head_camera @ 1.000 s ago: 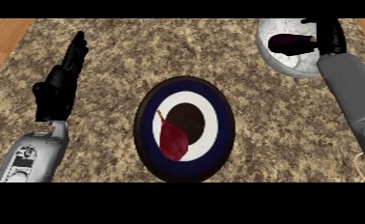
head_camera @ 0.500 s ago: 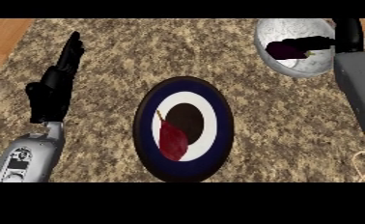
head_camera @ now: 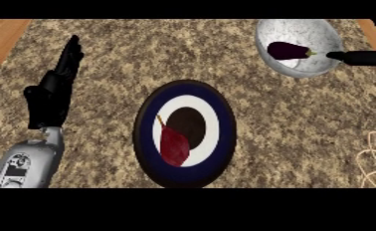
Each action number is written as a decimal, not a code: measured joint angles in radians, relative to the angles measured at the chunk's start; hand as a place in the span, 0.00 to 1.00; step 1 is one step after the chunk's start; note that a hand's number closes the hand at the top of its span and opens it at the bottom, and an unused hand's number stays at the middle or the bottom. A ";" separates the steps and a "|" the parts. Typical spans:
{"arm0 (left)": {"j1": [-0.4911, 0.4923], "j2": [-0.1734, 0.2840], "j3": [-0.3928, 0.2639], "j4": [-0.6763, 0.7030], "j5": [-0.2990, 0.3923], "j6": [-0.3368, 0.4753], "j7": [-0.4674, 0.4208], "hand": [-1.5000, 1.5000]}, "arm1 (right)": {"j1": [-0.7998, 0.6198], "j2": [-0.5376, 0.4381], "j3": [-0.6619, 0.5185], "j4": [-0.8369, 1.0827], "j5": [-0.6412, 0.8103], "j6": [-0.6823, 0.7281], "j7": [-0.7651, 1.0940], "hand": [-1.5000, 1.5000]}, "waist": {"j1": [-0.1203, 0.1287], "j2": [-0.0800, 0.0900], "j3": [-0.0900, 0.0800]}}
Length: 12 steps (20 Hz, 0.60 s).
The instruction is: Pick the eggplant from the plate and place it in the bowl
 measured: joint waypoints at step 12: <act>0.049 -0.009 0.032 -0.009 -0.012 -0.014 -0.032 0.50 | 0.166 -0.069 -0.013 -0.021 -0.036 0.278 -0.163 0.00 | -0.019 -0.011 -0.001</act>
